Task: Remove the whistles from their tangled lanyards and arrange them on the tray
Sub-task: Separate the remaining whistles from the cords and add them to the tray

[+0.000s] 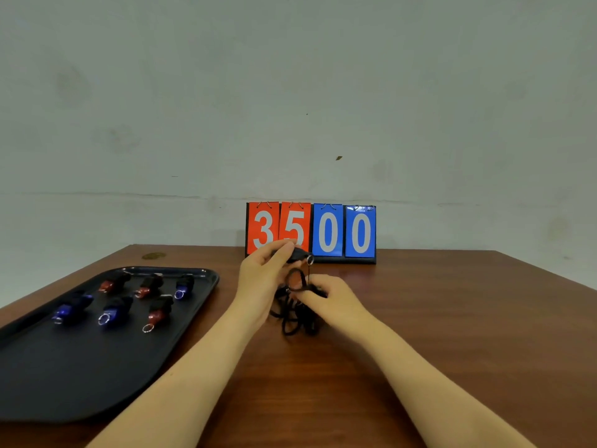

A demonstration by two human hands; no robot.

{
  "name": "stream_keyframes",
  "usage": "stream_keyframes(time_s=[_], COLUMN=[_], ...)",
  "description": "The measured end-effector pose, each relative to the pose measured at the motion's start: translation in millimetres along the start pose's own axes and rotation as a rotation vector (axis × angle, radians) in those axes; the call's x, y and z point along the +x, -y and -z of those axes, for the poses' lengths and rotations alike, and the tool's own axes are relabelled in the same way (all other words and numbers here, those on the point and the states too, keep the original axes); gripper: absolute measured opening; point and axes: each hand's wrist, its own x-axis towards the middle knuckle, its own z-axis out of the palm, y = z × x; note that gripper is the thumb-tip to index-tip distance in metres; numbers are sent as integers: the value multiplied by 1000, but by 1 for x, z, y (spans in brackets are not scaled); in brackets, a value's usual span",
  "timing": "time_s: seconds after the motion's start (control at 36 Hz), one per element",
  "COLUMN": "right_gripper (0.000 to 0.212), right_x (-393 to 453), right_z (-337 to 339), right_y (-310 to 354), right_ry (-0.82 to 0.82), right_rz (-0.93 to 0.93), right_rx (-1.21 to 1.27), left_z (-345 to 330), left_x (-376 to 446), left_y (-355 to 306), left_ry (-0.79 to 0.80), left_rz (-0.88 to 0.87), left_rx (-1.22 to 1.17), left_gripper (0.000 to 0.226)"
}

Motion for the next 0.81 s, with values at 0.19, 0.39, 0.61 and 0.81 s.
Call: stream_keyframes(time_s=[0.19, 0.39, 0.61, 0.81], right_gripper=[16, 18, 20, 33], right_x=[0, 1, 7, 11], right_z=[22, 28, 36, 51], right_y=[-3, -1, -10, -27], right_ry=[-140, -265, -509, -797], right_rz=[-64, -83, -196, -373], right_rx=[120, 161, 335, 601], left_z=[17, 27, 34, 42], left_x=[15, 20, 23, 27], left_y=[6, 15, 17, 20], left_ry=[-237, -332, -406, -548], left_rz=[-77, -50, -45, 1], left_rx=[-38, 9, 51, -42], left_gripper=[24, 25, 21, 24])
